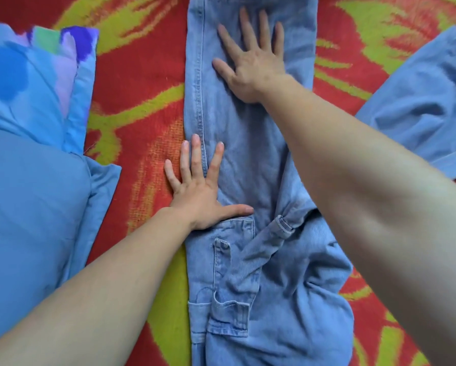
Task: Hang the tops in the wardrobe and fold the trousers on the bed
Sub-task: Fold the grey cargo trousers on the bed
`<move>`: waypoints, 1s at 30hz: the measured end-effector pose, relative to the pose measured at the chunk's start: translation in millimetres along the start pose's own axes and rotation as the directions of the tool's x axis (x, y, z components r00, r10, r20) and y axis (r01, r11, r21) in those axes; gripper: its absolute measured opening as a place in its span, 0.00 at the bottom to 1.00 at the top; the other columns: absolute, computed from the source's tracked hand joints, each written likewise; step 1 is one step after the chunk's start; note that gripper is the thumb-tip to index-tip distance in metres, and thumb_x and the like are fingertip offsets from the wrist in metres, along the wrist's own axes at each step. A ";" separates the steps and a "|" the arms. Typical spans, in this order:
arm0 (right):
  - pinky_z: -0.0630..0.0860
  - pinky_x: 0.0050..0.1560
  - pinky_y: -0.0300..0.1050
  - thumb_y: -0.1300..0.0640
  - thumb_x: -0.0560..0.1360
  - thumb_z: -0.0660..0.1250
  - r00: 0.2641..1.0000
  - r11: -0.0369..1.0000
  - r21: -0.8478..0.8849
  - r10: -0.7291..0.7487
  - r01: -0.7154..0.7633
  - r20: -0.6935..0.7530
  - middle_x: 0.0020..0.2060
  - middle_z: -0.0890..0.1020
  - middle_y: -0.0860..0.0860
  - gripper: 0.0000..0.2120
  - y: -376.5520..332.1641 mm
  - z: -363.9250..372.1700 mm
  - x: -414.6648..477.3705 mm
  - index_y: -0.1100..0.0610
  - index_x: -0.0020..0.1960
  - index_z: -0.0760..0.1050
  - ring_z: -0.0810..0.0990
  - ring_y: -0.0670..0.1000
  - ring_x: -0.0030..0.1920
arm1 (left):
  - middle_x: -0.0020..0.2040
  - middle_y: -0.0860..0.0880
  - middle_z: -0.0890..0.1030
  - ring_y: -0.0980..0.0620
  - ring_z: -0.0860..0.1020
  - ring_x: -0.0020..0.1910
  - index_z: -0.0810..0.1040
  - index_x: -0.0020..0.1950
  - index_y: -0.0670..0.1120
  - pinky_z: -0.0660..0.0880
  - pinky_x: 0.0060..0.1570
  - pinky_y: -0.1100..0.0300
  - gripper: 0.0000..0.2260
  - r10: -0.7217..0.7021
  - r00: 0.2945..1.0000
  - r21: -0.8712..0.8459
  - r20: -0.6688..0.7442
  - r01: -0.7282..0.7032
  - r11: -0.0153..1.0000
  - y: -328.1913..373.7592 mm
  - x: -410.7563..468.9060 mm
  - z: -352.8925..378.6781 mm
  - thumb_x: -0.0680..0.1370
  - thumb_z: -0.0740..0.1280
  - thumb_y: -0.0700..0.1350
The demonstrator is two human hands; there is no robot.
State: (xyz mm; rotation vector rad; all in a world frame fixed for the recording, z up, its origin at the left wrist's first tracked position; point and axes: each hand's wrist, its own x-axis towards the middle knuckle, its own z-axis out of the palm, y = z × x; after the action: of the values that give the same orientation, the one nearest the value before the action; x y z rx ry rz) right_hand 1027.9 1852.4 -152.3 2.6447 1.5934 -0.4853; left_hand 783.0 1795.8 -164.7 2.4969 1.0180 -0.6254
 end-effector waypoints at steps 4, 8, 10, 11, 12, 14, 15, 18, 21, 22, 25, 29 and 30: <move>0.41 0.77 0.64 0.37 0.80 0.51 0.999 0.994 0.105 -0.028 0.027 0.015 0.81 0.48 0.55 0.31 5.1 -15.4 -11.4 0.46 0.81 0.53 0.42 0.62 0.80 | 0.69 0.46 0.17 0.45 0.18 0.69 0.23 0.73 0.59 0.25 0.65 0.36 0.62 0.002 1.000 -0.007 0.017 -0.002 1.000 1.1 -0.9 -3.7 0.52 0.48 0.88; 0.53 0.77 0.54 0.46 0.80 0.56 0.979 0.971 0.236 0.067 -0.020 -0.194 0.78 0.59 0.58 0.26 18.9 -22.5 -69.1 0.52 0.77 0.63 0.55 0.58 0.79 | 0.67 0.48 0.15 0.47 0.18 0.68 0.22 0.72 0.61 0.23 0.63 0.38 0.62 0.002 1.000 -0.010 0.028 -0.002 1.000 2.3 -0.8 -5.0 0.50 0.49 0.88; 0.54 0.76 0.52 0.47 0.79 0.57 0.916 0.948 0.287 0.231 -0.137 -0.328 0.78 0.60 0.58 0.26 27.8 -18.7 -113.2 0.52 0.75 0.66 0.56 0.58 0.79 | 0.66 0.50 0.14 0.47 0.17 0.67 0.21 0.71 0.62 0.23 0.63 0.38 0.62 -0.001 0.999 -0.016 0.037 0.001 1.000 3.1 -1.6 -7.3 0.49 0.50 0.88; 0.52 0.77 0.52 0.47 0.78 0.58 0.861 0.911 0.345 0.353 -0.226 -0.366 0.78 0.59 0.57 0.26 33.6 -15.5 -136.0 0.52 0.75 0.66 0.55 0.58 0.79 | 0.66 0.50 0.14 0.48 0.17 0.67 0.21 0.70 0.62 0.23 0.63 0.38 0.63 -0.001 0.999 -0.017 0.043 0.002 1.000 3.3 -1.5 -8.3 0.49 0.50 0.88; 0.52 0.77 0.52 0.46 0.78 0.60 0.784 0.849 0.420 0.487 -0.321 -0.385 0.78 0.58 0.57 0.28 39.3 -12.0 -158.1 0.52 0.76 0.65 0.55 0.58 0.79 | 0.66 0.49 0.14 0.48 0.17 0.67 0.21 0.70 0.62 0.23 0.63 0.38 0.63 -0.001 0.999 -0.018 0.048 0.002 1.000 3.3 -2.0 -9.0 0.49 0.50 0.88; 0.52 0.75 0.49 0.43 0.75 0.64 0.572 0.668 0.549 0.733 -0.502 -0.369 0.79 0.55 0.59 0.34 52.1 -3.6 -195.8 0.53 0.78 0.60 0.55 0.58 0.79 | 0.68 0.49 0.16 0.47 0.17 0.67 0.20 0.70 0.62 0.24 0.63 0.36 0.63 -0.007 0.998 -0.012 0.058 0.008 1.000 3.1 -2.9 -10.1 0.49 0.50 0.88; 0.52 0.74 0.47 0.41 0.74 0.65 0.461 0.559 0.589 0.825 -0.584 -0.326 0.79 0.53 0.60 0.38 60.6 1.4 -210.6 0.54 0.79 0.58 0.56 0.58 0.78 | 0.69 0.48 0.17 0.47 0.17 0.67 0.20 0.70 0.62 0.24 0.64 0.36 0.62 -0.011 0.998 -0.002 0.069 0.011 1.000 3.7 -3.8 -10.9 0.49 0.50 0.88; 0.53 0.73 0.45 0.40 0.72 0.70 0.222 0.157 0.733 0.975 -0.662 -0.008 0.78 0.50 0.62 0.47 91.7 10.4 -234.6 0.59 0.79 0.51 0.56 0.59 0.77 | 0.74 0.47 0.22 0.47 0.22 0.72 0.27 0.74 0.62 0.26 0.66 0.37 0.57 -0.030 0.998 -0.029 0.059 0.032 0.999 7.9 -8.4 -13.2 0.57 0.50 0.86; 0.62 0.71 0.46 0.42 0.71 0.74 0.155 -0.128 0.832 0.956 -0.540 0.248 0.73 0.66 0.59 0.46 110.2 11.3 -241.9 0.62 0.77 0.55 0.65 0.58 0.73 | 0.81 0.45 0.43 0.49 0.38 0.79 0.57 0.78 0.58 0.35 0.72 0.37 0.37 -0.074 0.982 -0.345 -0.171 0.010 0.939 23.0 -17.6 -17.2 0.74 0.50 0.75; 0.68 0.69 0.47 0.46 0.71 0.76 0.187 -0.182 0.901 0.944 -0.394 0.273 0.69 0.72 0.58 0.41 112.3 9.6 -241.3 0.63 0.74 0.60 0.71 0.57 0.70 | 0.80 0.44 0.54 0.49 0.47 0.79 0.68 0.73 0.56 0.41 0.73 0.38 0.32 -0.084 0.949 -0.433 -0.304 -0.059 0.899 33.5 -25.3 -19.1 0.76 0.50 0.72; 0.82 0.54 0.54 0.62 0.69 0.77 0.280 -0.387 0.922 0.887 0.019 0.367 0.55 0.82 0.58 0.21 111.6 -2.9 -240.3 0.64 0.57 0.72 0.84 0.56 0.53 | 0.62 0.49 0.76 0.49 0.69 0.65 0.76 0.66 0.53 0.59 0.64 0.49 0.35 0.107 0.859 -0.304 -0.501 -0.291 0.907 74.7 -57.5 -17.6 0.72 0.53 0.76; 0.84 0.48 0.54 0.66 0.71 0.69 0.455 -0.351 0.924 0.854 0.150 0.251 0.46 0.85 0.58 0.11 117.0 -24.6 -217.9 0.64 0.53 0.78 0.86 0.59 0.47 | 0.45 0.45 0.80 0.41 0.77 0.48 0.80 0.54 0.45 0.69 0.46 0.48 0.18 0.282 0.825 -0.174 -0.490 -0.409 0.896 105.6 -67.7 -11.8 0.76 0.68 0.59; 0.82 0.51 0.51 0.64 0.74 0.67 0.458 -0.234 0.963 0.876 0.131 0.150 0.48 0.84 0.56 0.09 115.8 -31.3 -208.0 0.61 0.55 0.77 0.85 0.57 0.49 | 0.41 0.44 0.79 0.40 0.76 0.44 0.79 0.47 0.43 0.68 0.42 0.48 0.12 0.256 0.792 -0.231 -0.553 -0.442 0.867 105.5 -64.7 -13.7 0.78 0.68 0.52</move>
State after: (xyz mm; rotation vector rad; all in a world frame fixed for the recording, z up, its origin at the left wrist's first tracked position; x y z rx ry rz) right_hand 1046.2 1623.3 -82.9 4.5187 -1.0984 -0.7975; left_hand 821.3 1695.7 -101.4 2.4638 0.6920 0.3343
